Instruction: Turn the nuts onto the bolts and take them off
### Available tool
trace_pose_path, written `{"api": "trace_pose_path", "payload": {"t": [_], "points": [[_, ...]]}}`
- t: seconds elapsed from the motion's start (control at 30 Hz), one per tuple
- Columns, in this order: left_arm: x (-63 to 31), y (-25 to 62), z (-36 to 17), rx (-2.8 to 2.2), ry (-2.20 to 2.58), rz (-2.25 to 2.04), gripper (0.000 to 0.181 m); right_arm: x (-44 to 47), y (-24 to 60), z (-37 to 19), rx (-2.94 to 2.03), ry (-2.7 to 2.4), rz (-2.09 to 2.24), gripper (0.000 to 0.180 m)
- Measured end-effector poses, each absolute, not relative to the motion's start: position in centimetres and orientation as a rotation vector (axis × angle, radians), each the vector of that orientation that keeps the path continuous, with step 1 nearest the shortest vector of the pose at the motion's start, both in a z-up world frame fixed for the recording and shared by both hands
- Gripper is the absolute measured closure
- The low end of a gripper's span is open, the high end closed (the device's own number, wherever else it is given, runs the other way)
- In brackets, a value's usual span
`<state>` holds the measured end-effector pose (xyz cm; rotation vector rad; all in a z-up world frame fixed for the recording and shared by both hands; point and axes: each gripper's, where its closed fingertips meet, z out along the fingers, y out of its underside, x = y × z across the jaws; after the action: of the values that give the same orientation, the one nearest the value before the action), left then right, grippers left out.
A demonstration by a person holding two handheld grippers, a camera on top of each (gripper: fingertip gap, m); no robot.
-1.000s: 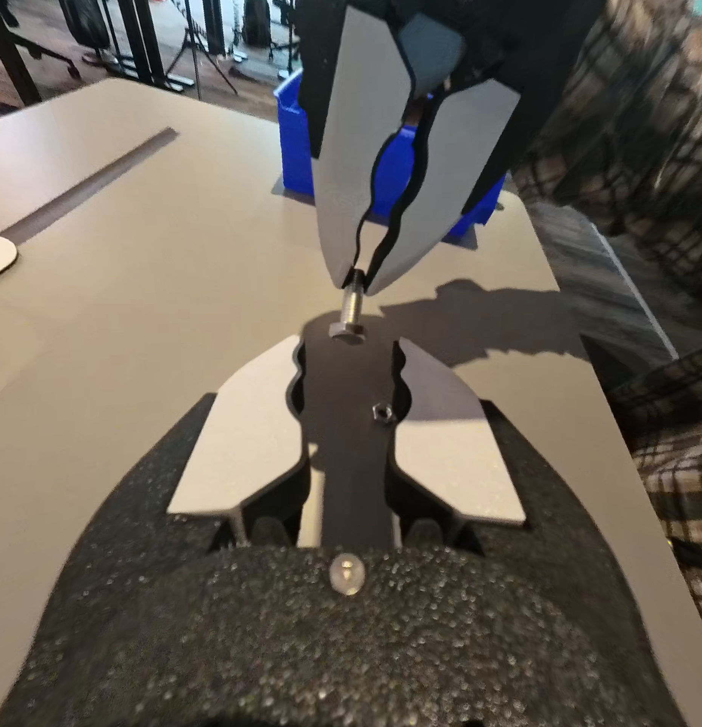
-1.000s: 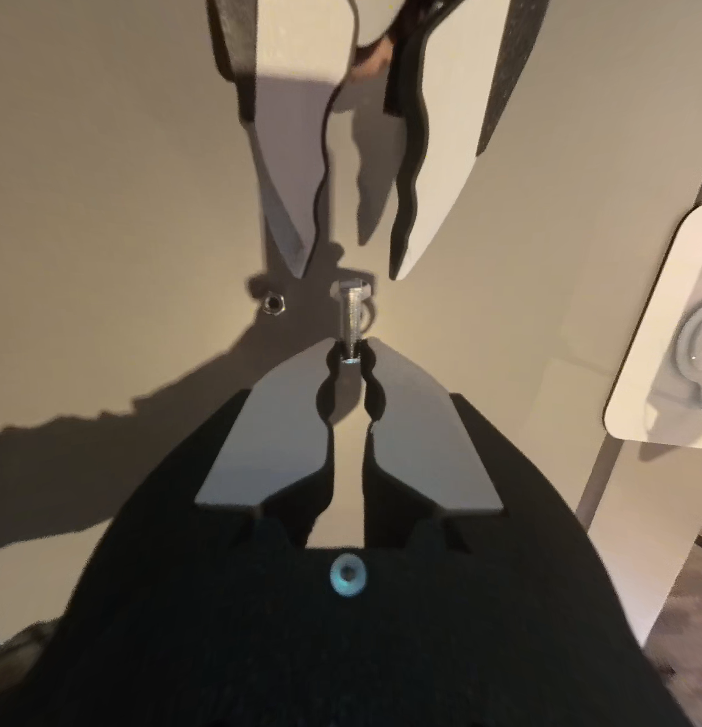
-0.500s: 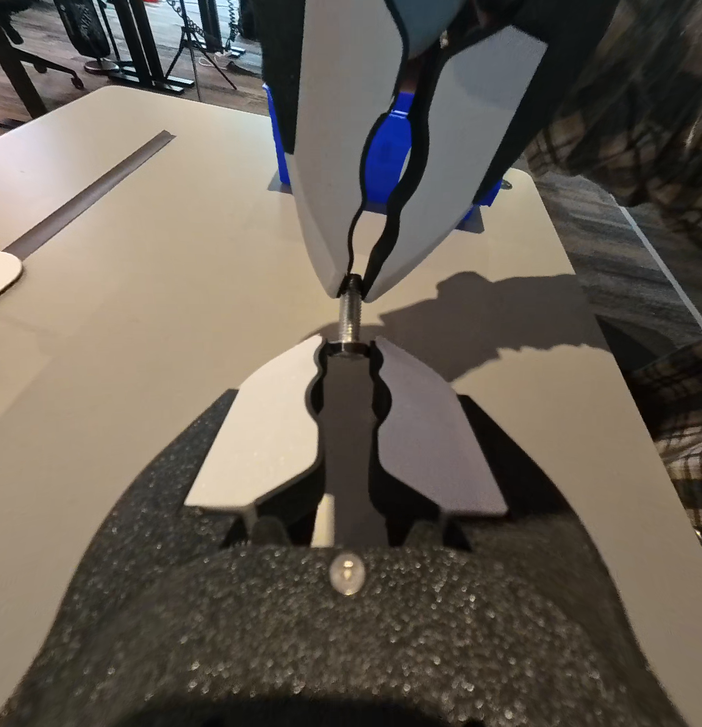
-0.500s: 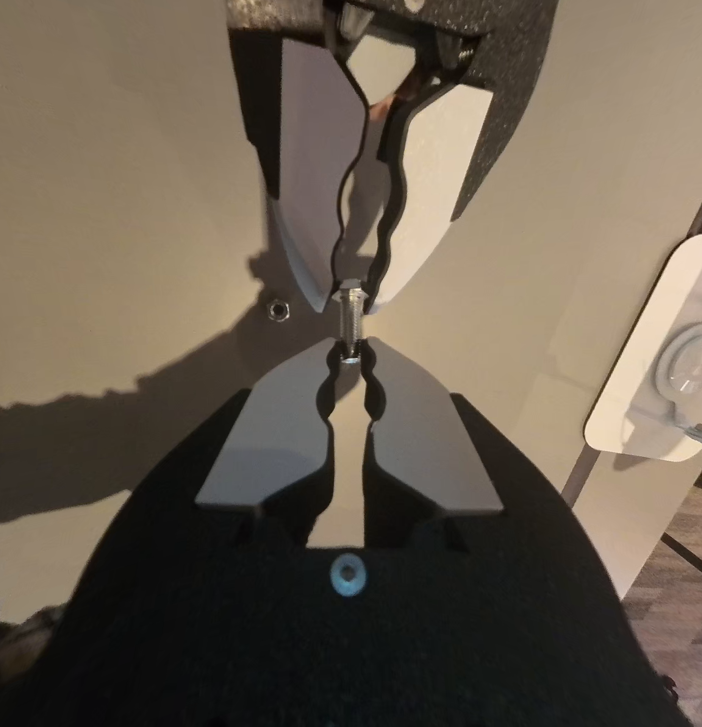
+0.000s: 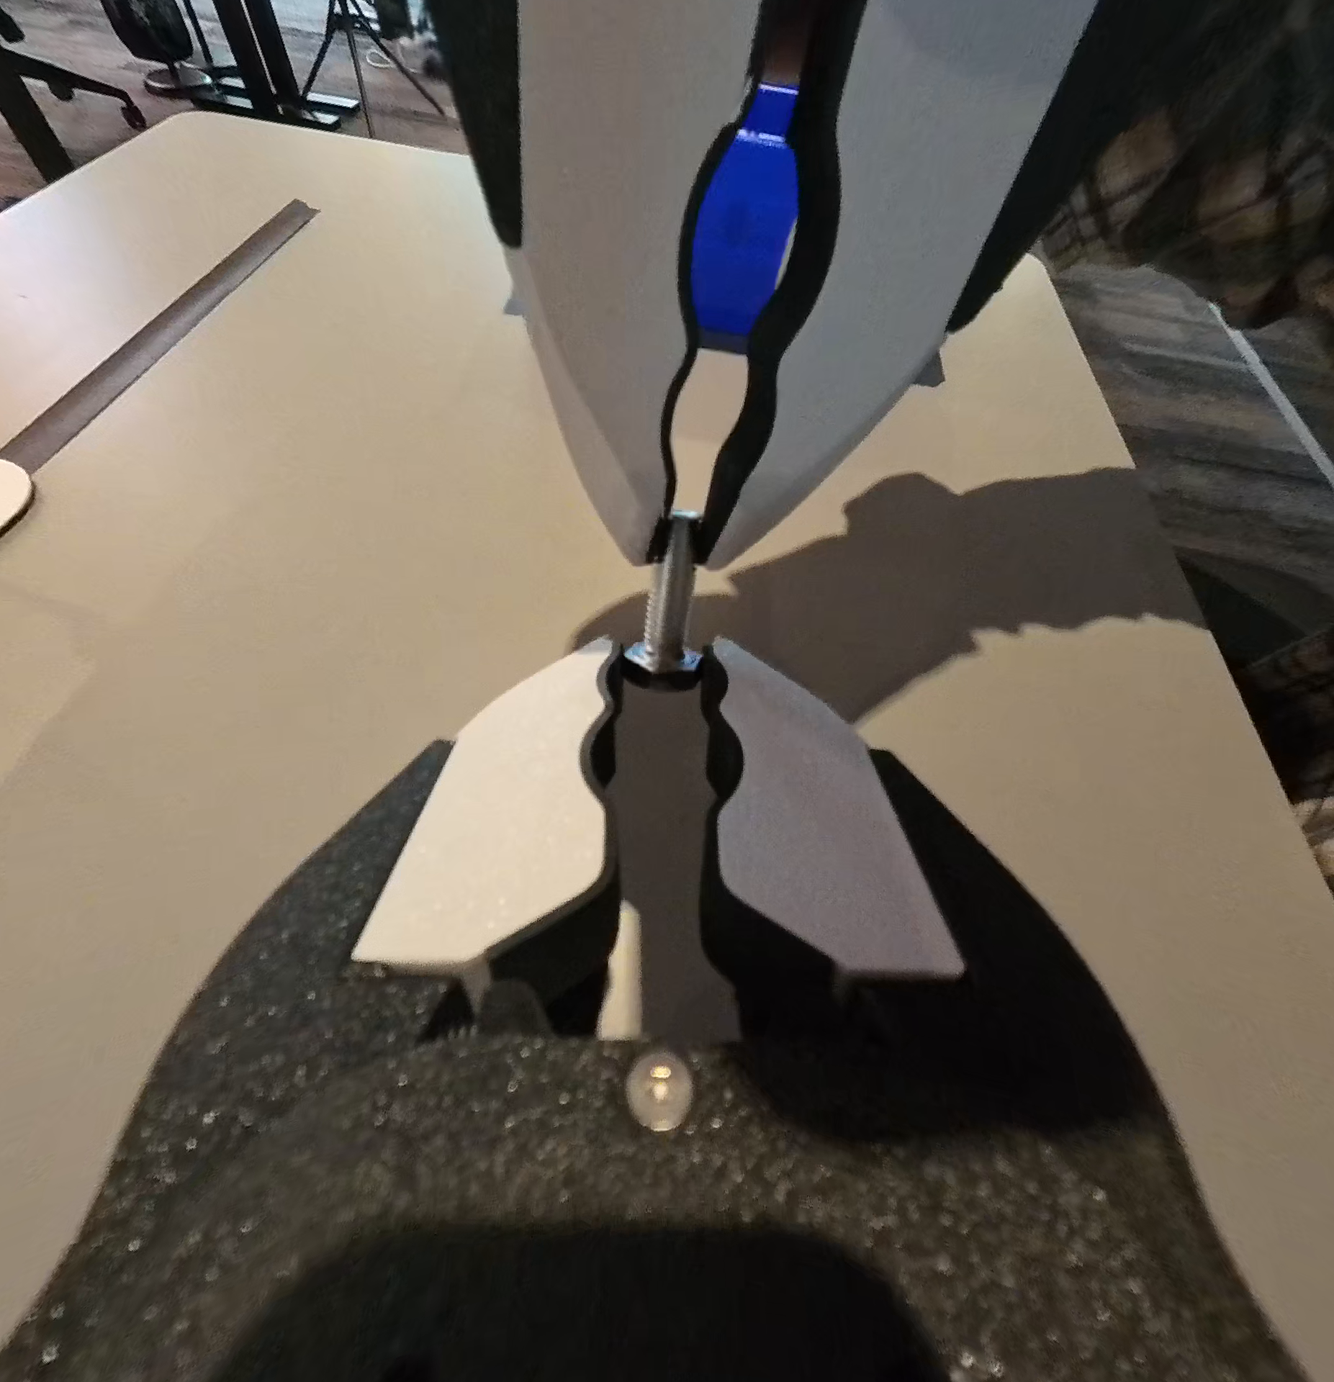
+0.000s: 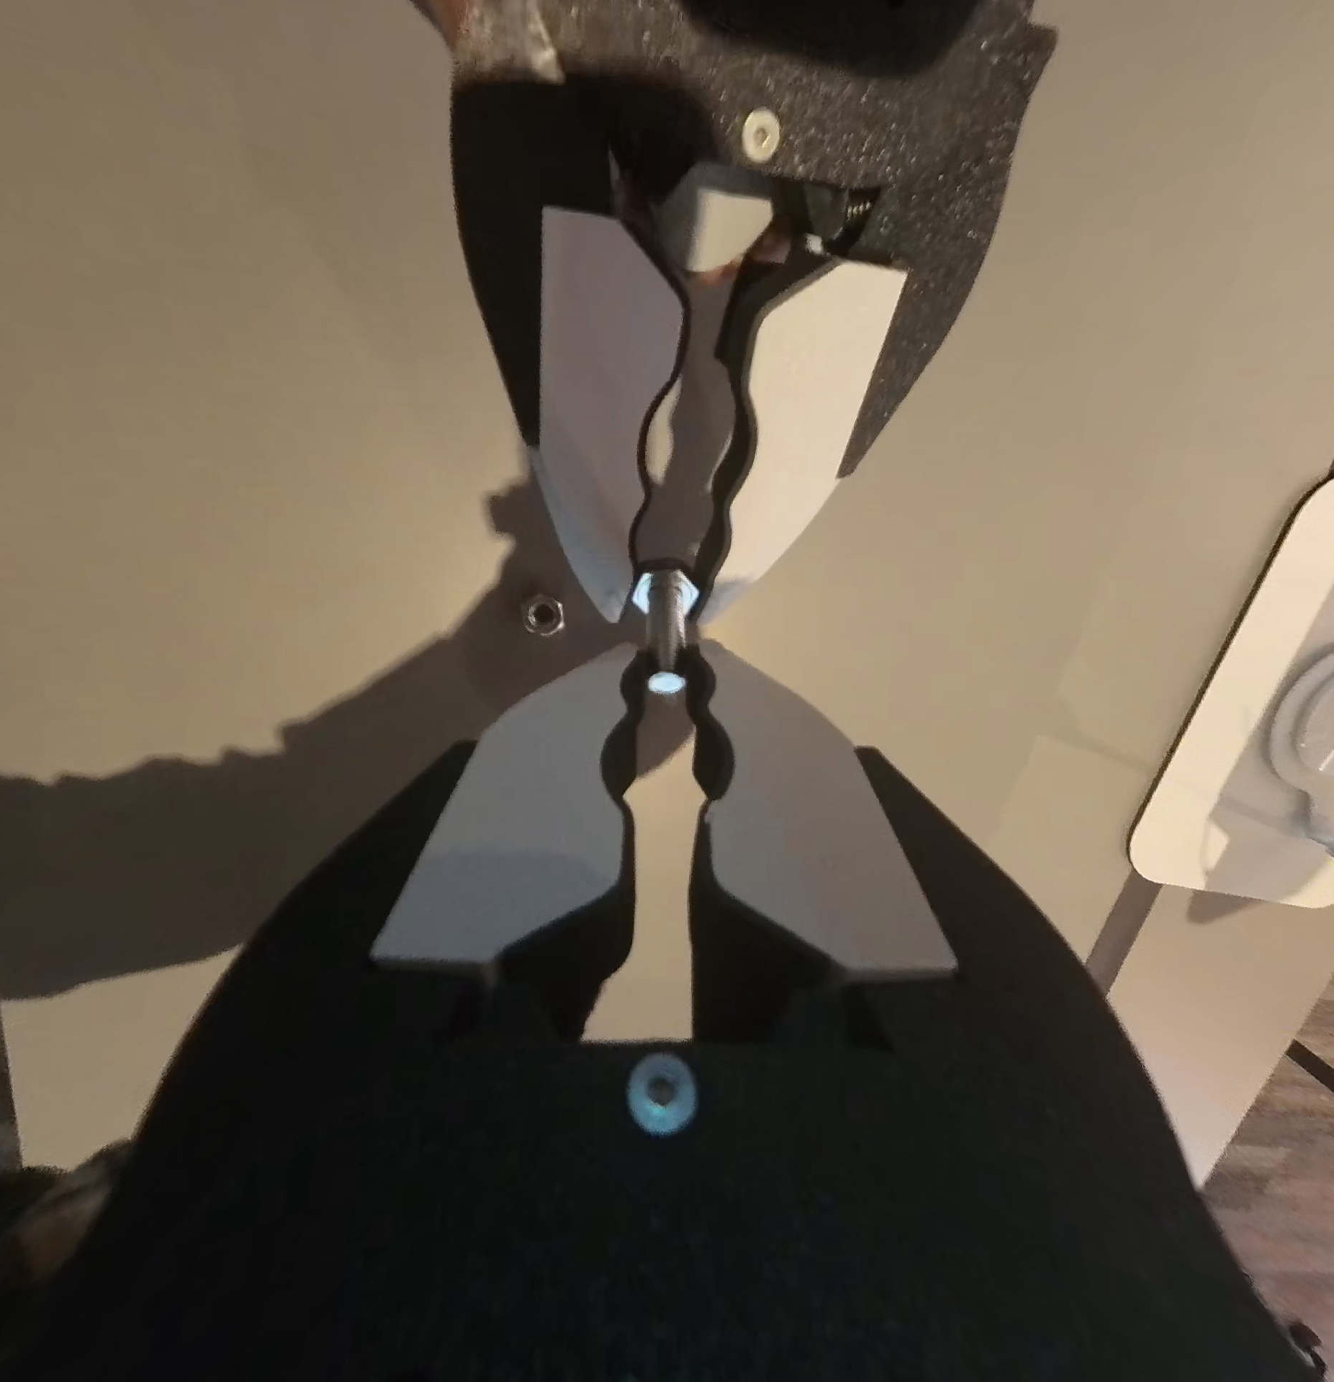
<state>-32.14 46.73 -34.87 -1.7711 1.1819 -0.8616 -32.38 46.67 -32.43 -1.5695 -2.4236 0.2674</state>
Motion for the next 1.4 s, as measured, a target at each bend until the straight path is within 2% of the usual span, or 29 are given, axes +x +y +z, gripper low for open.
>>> {"api": "trace_pose_path", "payload": {"t": [0.43, 0.47, 0.57, 0.7, 0.83, 1.03, 1.13, 1.4], "points": [[-32.3, 47.3, -34.3, -1.703, 1.102, -0.863, 0.162, -33.5, 46.7, -31.3, -1.553, -2.240, 0.498, 0.169], [-32.3, 47.3, -34.1, -1.694, 1.084, -0.885, 0.162, -33.7, 46.9, -31.0, -1.544, -2.191, 0.539, 0.162], [-32.2, 47.2, -33.3, -1.668, 1.021, -0.966, 0.162, -34.1, 47.4, -29.2, -1.502, -1.982, 0.700, 0.151], [-32.4, 47.3, -32.0, -1.615, 0.909, -1.116, 0.162, -34.0, 48.0, -26.1, -1.357, -1.469, 1.076, 0.150], [-32.6, 47.4, -31.5, -1.583, 0.828, -1.211, 0.162, -32.9, 48.2, -26.9, -1.293, -1.159, 1.287, 0.150], [-32.2, 47.2, -31.4, -1.571, 0.848, -1.196, 0.162, -34.2, 47.2, -28.3, -1.282, -1.211, 1.334, 0.155], [-32.2, 47.1, -31.4, -1.568, 0.852, -1.200, 0.162, -34.5, 47.0, -28.3, -1.267, -1.254, 1.331, 0.170], [-32.0, 46.8, -31.5, -1.532, 0.934, -1.135, 0.159, -34.4, 46.5, -28.6, -1.282, -1.290, 1.361, 0.171]]}}
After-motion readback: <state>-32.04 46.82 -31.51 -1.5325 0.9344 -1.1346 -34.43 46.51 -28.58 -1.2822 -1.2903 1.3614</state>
